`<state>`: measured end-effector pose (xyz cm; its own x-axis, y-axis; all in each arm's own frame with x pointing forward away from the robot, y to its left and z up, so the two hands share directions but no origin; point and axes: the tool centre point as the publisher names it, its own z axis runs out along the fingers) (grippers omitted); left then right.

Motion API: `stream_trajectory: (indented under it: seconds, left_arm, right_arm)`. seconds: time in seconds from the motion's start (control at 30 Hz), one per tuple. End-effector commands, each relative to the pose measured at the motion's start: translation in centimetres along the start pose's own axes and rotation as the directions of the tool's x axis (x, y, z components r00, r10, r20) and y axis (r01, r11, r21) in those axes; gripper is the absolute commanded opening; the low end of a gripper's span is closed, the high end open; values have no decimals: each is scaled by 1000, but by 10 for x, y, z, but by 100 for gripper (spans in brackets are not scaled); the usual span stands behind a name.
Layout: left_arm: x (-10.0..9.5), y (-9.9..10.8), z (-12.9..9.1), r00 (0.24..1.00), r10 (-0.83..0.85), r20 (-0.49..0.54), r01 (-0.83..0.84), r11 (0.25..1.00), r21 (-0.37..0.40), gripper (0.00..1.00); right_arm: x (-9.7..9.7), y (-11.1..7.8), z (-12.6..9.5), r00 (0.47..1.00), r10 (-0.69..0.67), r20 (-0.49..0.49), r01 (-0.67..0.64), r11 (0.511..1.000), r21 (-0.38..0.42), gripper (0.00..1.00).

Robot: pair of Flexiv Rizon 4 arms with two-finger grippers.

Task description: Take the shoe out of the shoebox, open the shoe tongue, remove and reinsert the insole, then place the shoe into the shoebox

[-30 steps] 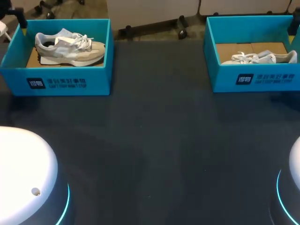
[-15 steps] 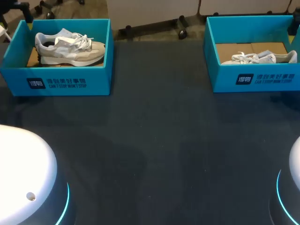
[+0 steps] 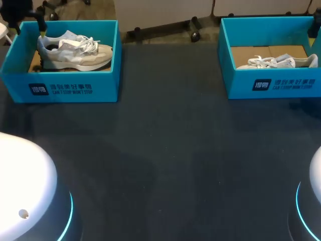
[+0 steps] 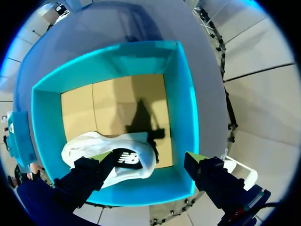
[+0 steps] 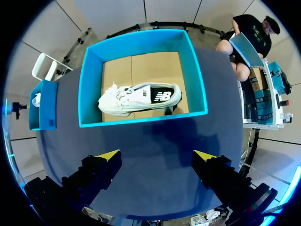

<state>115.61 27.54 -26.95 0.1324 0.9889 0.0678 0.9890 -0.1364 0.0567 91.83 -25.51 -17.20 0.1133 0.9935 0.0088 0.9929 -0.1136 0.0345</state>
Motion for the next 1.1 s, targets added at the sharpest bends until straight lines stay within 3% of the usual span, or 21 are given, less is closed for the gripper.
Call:
stream_trajectory:
  seconds: [0.03, 0.53, 1.1]
  left_arm:
    - [2, 25, 20, 1000, 13, 0, -13, 1000, 21, 100]
    - [4, 52, 60, 1000, 13, 12, -13, 1000, 26, 100]
    - [1, 55, 87, 999, 31, 43, -33, 999, 31, 100]
  right_arm:
    - [0, 0, 0, 1000, 1, 1, -1, 1000, 0, 100]
    - [0, 0, 0, 1000, 1, 1, -1, 1000, 0, 100]
    - [0, 0, 0, 1000, 1, 1, -1, 1000, 0, 100]
